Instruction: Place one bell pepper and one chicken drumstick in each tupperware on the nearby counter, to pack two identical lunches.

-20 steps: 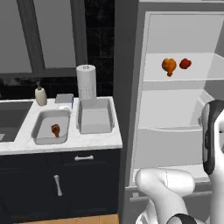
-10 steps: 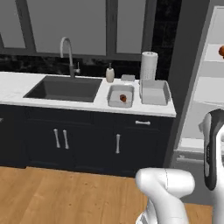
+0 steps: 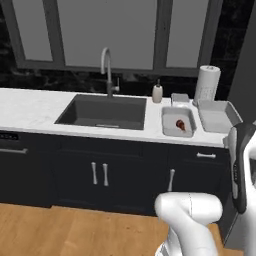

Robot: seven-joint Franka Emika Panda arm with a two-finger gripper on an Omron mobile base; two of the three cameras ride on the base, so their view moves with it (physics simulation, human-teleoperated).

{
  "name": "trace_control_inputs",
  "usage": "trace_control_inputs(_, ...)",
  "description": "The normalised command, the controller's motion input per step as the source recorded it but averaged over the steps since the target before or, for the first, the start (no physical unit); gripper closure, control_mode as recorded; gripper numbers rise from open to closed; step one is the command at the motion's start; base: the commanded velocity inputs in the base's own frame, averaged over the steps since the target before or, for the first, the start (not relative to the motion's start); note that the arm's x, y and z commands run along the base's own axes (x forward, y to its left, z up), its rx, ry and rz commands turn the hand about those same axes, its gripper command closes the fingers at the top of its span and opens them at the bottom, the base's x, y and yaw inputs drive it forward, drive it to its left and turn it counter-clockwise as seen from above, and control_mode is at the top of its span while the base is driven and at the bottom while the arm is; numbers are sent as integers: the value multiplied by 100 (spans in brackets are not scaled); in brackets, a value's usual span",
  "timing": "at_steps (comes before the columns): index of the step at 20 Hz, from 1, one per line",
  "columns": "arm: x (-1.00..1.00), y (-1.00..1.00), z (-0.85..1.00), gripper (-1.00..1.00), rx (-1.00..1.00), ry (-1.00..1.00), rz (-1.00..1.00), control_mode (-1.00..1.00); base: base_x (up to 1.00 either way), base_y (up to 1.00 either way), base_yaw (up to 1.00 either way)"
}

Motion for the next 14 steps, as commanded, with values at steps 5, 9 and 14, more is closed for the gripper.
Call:
trace_control_inputs(5, 0, 0, 0, 100, 0, 0, 0, 100, 100, -64, -15)
trace_control_inputs(9, 0, 0, 0, 100, 0, 0, 0, 100, 96, -34, 0)
trace_control_inputs(14, 0, 0, 0, 100, 0, 0, 0, 100, 100, -26, -4)
